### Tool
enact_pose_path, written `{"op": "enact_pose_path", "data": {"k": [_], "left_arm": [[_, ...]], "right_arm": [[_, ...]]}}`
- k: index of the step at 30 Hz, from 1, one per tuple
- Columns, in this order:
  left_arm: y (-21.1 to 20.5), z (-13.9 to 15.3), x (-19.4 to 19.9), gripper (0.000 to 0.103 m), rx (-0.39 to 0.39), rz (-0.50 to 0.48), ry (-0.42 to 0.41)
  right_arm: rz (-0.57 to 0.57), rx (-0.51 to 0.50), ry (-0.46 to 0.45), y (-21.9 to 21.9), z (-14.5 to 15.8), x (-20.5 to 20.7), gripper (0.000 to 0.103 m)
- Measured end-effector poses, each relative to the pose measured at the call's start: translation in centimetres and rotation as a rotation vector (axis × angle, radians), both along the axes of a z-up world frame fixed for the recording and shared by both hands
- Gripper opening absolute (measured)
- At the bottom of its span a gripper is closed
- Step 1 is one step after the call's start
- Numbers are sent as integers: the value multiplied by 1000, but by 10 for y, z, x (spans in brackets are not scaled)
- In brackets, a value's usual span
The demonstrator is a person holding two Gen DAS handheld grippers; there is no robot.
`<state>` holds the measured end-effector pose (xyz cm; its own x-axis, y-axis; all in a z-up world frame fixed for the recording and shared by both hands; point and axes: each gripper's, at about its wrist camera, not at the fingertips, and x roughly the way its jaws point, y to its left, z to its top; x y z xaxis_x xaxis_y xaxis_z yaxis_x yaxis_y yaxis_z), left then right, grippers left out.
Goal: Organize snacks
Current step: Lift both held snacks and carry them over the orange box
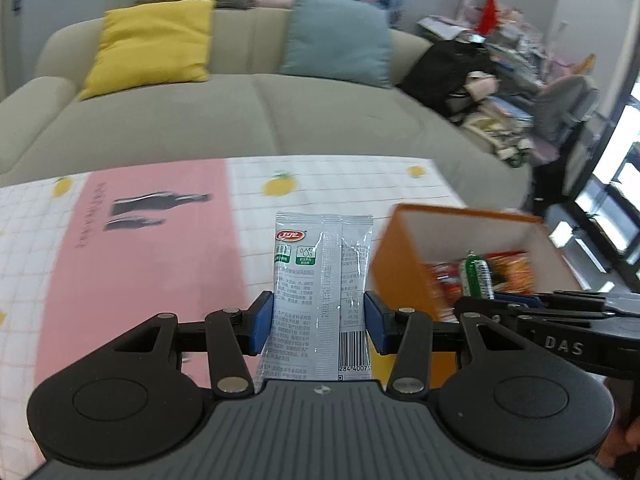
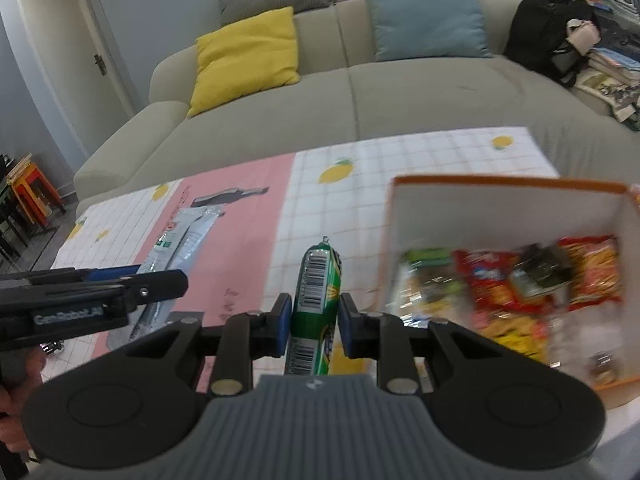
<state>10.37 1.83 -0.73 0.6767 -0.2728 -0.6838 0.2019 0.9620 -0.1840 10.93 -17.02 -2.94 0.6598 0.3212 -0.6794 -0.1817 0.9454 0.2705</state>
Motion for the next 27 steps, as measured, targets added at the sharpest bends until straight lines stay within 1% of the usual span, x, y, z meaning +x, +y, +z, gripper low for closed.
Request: {"op": "enact_pose_path", "data": {"k": [3, 7, 11, 15, 20, 22, 25, 27], "left_arm": [[-26, 11, 8, 54, -27, -53, 10], [-63, 20, 28, 54, -84, -134, 46], [-104, 21, 44, 54, -95, -209, 75], [-146, 10, 61, 54, -130, -270, 143], [-194, -16, 81, 54, -158, -309, 253], [-210, -29, 88, 54, -153, -310, 294], [-230, -47, 98, 54, -123, -312, 326], [-240, -59, 103, 54, -132, -306, 352]], "right_arm": [[-13, -26, -1, -31, 11, 1, 22], [-33, -58, 22, -75, 23, 6, 22], [-69, -94, 64, -118, 23, 11, 21], [-86, -130, 133, -151, 10, 16, 21], [-53, -197, 217, -173, -13, 28, 21], [-37, -231, 247, -179, -23, 35, 21], [-10, -265, 293, -187, -36, 45, 21], [7, -289, 315, -191, -44, 53, 21]]}}
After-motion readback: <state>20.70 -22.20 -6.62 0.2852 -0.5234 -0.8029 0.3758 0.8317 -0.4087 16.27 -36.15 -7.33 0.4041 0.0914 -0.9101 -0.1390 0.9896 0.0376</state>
